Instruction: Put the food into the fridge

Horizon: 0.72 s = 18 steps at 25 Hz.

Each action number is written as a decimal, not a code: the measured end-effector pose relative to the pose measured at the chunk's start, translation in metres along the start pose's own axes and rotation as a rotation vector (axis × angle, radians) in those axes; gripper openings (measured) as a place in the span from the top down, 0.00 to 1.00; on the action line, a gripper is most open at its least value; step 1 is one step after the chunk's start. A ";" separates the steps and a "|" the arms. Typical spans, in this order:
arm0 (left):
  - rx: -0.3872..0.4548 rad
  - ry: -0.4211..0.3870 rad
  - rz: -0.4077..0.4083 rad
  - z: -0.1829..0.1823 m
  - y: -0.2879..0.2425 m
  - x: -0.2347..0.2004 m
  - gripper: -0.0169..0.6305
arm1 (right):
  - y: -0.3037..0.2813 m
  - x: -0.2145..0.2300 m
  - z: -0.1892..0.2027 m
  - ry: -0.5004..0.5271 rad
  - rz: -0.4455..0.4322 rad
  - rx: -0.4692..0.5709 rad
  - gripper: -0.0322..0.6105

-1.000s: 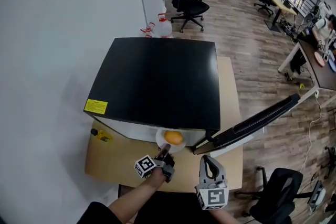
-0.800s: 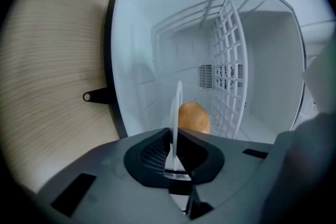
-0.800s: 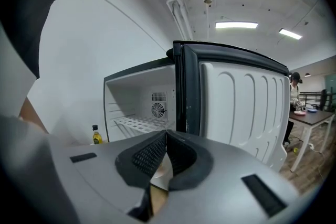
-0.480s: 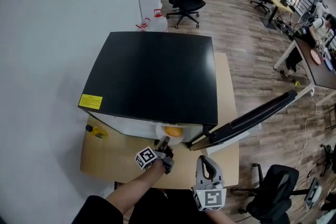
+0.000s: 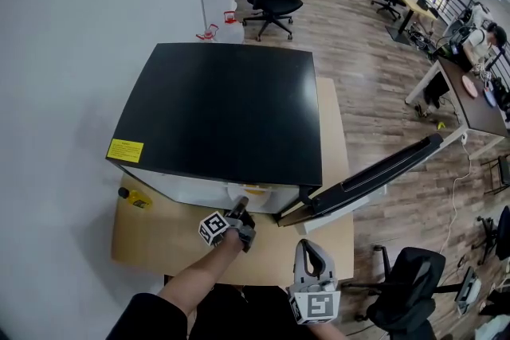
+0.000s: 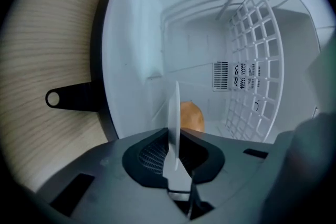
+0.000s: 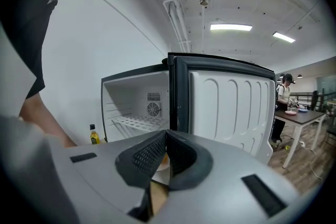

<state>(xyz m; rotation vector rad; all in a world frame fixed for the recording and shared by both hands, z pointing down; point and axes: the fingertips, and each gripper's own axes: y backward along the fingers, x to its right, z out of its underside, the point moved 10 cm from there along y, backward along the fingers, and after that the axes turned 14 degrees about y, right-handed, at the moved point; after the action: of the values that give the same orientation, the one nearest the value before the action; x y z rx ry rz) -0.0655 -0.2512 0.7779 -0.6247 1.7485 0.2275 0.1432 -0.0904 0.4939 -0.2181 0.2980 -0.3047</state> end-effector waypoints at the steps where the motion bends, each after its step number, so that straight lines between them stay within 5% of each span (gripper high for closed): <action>1: 0.000 0.006 -0.006 -0.001 -0.002 -0.001 0.93 | 0.001 0.000 0.000 0.004 -0.001 -0.001 0.86; 8: 0.002 0.032 -0.023 -0.001 -0.011 -0.003 0.93 | 0.004 0.006 -0.001 0.012 0.012 -0.007 0.86; 18: -0.035 -0.044 -0.129 -0.003 -0.028 0.010 0.93 | 0.003 0.005 -0.003 0.010 0.001 0.000 0.86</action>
<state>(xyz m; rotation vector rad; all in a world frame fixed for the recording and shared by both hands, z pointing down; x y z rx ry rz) -0.0550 -0.2786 0.7738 -0.7496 1.6587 0.1814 0.1476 -0.0895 0.4891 -0.2167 0.3084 -0.3052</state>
